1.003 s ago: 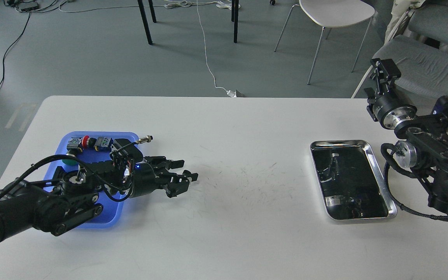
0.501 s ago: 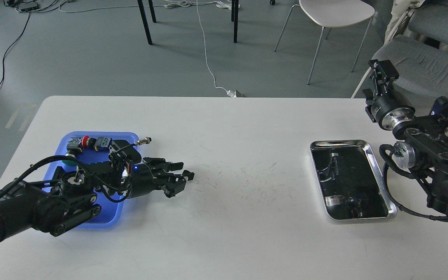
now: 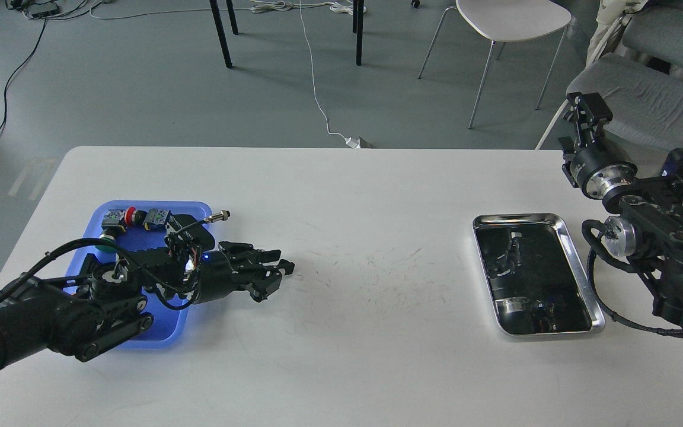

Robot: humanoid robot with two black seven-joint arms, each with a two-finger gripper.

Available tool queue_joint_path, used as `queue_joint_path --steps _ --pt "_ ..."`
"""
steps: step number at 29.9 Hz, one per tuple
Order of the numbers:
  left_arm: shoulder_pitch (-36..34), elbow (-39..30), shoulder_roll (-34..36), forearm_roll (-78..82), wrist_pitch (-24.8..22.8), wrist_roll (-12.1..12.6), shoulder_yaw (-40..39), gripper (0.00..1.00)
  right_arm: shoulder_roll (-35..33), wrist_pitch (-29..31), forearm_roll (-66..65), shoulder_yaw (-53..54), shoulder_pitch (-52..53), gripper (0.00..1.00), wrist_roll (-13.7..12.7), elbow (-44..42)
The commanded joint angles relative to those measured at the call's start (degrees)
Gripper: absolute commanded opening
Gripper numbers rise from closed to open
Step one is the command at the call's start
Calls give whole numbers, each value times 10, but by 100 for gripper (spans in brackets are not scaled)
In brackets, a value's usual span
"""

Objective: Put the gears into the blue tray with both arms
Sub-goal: 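Grasp the black part on the table with the left gripper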

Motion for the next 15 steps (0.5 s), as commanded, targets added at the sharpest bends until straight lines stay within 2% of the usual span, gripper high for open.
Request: queue_joint_path --steps 1,10,15 --pt "0 0 0 0 0 0 1 37 0 0 -1 0 0 95 0 -1" --pt "-1 -1 2 1 -1 0 1 23 0 3 0 -1 0 95 0 -16" --pt "-3 -1 4 1 -1 0 17 20 0 4 0 -11 -1 95 1 -17"
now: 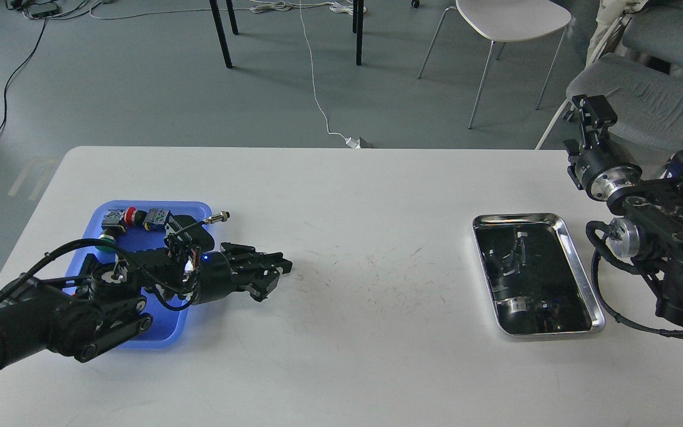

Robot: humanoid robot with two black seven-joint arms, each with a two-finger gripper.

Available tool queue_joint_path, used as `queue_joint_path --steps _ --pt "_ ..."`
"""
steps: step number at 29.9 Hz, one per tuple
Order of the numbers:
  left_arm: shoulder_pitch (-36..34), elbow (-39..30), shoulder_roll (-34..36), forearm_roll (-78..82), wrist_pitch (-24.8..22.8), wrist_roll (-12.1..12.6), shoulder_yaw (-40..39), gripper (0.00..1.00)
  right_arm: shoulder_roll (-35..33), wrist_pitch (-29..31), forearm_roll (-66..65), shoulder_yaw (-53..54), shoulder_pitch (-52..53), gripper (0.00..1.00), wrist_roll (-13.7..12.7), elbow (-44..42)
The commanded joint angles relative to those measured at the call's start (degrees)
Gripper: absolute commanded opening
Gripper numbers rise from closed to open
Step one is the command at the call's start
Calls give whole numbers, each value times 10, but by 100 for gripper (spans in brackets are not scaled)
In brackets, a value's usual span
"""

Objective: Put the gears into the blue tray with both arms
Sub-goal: 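Grasp the black part on the table with the left gripper, then carry the black part back and lower it into the blue tray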

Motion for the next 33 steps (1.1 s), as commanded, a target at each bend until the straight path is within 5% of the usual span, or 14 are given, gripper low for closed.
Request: queue_joint_path --steps 1,21,27,33 --pt "-2 -2 4 0 -1 0 9 16 0 -1 0 -12 -1 95 1 0" --pt "-24 -39 117 -2 -9 0 7 8 1 0 0 -19 -4 95 10 0" --pt "-63 -139 202 -2 -31 0 4 8 1 1 1 -19 -11 95 13 0" --pt "-73 -114 213 -2 -36 0 7 8 1 1 1 -19 -16 95 17 0"
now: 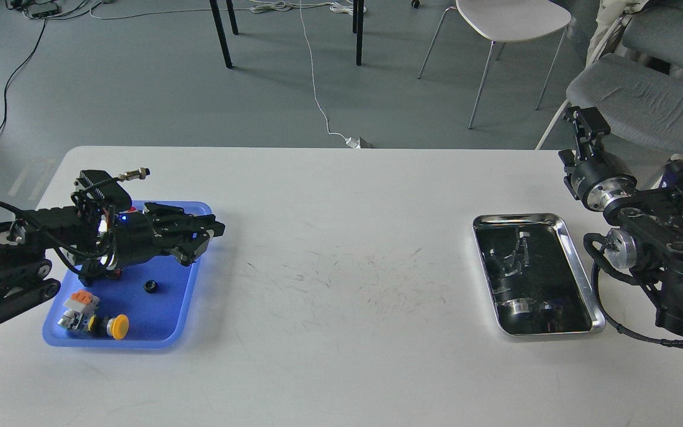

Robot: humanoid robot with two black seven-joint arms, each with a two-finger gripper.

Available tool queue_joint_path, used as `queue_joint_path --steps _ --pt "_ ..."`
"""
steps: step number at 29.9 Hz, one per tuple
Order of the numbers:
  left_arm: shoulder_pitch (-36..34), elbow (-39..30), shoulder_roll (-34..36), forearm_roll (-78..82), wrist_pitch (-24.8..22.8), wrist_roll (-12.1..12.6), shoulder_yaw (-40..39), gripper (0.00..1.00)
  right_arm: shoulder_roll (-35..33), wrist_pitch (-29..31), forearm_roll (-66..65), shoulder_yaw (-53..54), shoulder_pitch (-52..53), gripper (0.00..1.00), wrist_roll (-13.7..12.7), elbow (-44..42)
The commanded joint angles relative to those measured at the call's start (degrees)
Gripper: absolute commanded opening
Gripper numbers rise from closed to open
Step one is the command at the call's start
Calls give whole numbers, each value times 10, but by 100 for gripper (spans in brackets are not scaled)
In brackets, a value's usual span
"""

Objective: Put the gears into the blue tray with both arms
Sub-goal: 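Carry the black part back and lower it into the blue tray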

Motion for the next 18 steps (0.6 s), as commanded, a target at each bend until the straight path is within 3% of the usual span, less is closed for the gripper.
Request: queue_joint_path --steps 1,10,18 --pt "2 21 3 2 -2 0 2 8 0 0 0 0 -1 95 2 1" --pt "37 127 -2 5 0 0 7 8 -6 2 0 0 0 95 2 2" --pt "49 131 -1 0 1 0 8 8 -5 2 0 0 -2 95 3 2"
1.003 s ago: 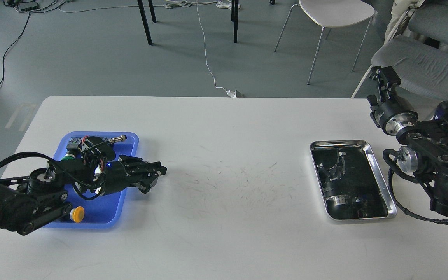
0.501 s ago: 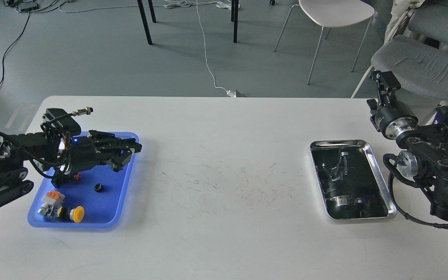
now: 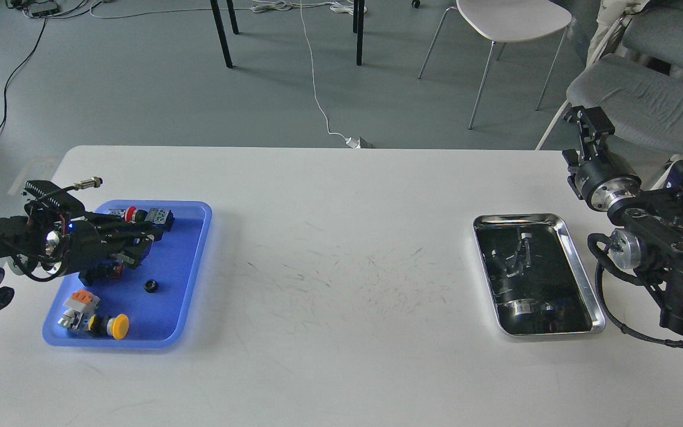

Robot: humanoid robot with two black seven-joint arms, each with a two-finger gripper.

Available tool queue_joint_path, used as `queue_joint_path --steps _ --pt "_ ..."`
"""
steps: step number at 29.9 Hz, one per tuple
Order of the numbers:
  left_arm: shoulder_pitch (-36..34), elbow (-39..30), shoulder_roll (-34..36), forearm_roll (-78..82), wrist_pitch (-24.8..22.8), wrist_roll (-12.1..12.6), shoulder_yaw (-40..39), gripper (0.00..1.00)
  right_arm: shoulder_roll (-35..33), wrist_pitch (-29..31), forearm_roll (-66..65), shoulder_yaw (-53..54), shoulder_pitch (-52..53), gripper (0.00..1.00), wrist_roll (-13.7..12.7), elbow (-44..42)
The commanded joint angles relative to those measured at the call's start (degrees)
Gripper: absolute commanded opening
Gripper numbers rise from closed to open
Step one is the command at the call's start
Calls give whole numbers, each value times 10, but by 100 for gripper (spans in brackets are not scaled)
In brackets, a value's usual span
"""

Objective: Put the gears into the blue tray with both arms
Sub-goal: 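Carry the black part back and lower it into the blue tray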

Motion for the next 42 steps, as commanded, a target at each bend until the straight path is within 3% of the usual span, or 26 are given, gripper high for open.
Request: queue_joint_path --steps 1,19,27,37,42 --pt "11 0 -1 -1 0 0 0 9 1 0 0 0 -1 95 1 0" --pt "19 0 -3 -4 0 0 0 14 -1 0 0 -1 -1 95 1 0" --pt "23 0 -3 -3 0 0 0 27 1 0 0 -1 -1 95 1 0" --pt "26 -1 -3 -2 1 0 0 31 1 0 0 -1 -2 95 1 0" --pt "29 -1 -3 -2 1 0 -1 39 1 0 0 -1 -3 95 1 0"
